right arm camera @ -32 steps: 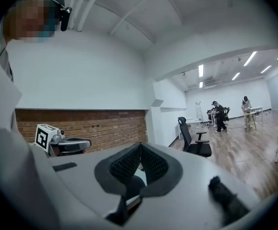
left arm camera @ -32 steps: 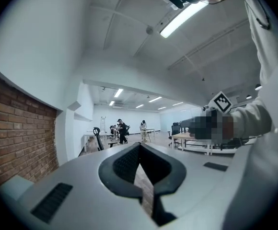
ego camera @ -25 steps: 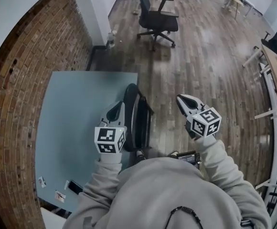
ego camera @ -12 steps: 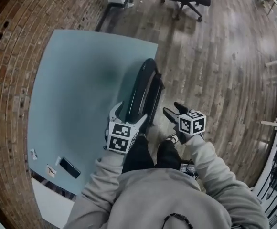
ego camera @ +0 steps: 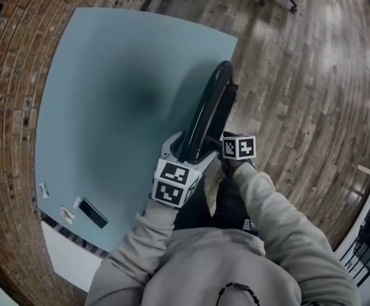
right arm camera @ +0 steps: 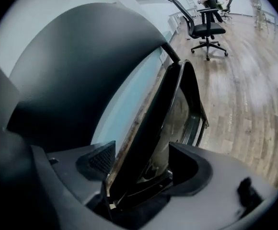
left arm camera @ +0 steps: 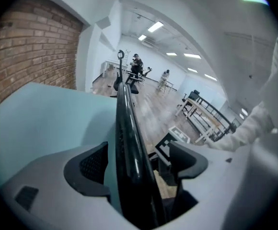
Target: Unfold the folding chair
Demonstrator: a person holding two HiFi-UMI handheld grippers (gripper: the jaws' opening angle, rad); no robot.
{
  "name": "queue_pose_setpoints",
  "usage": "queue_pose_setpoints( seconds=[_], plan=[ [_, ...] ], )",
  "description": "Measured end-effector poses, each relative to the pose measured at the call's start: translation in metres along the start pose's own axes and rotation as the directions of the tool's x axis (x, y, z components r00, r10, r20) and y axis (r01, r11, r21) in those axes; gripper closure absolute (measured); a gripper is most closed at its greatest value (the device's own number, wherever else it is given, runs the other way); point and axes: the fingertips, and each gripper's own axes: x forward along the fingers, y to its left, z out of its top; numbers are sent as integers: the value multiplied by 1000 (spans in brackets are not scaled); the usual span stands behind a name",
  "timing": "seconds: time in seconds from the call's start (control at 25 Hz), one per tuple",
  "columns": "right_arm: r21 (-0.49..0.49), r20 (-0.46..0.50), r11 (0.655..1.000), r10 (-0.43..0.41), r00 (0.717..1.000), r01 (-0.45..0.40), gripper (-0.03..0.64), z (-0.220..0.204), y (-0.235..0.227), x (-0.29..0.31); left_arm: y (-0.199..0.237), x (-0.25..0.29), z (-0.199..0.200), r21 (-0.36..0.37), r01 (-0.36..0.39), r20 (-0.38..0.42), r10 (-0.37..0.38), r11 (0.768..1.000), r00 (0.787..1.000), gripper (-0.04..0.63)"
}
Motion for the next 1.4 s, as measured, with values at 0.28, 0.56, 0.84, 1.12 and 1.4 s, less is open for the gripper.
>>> queue_pose_setpoints(
  seconds=[0.28,0.56,0.84,1.12,1.4],
  plan=[
    [2,-50,994,-107,993,107,291,-7,-6,41,10,-3,9,-104,-4,72,12,995,997,466],
    [65,-47,998,-17,999,20,373,-13,9,54,13,-4,7,-81,-28,62,33,996,998,516],
    [71,-64,995,-61,996,65,397,-17,2,45,8,-3,7,-93,-21,66,27,995,997,517],
    [103,-44,992,-73,996,77,434,-34,-23,21,-10,1,5,-100,-8,67,15,995,998,517],
    [157,-44,987,43,998,-35,460,-64,-80,-33,-34,13,4,-129,17,81,-7,991,997,517]
  ],
)
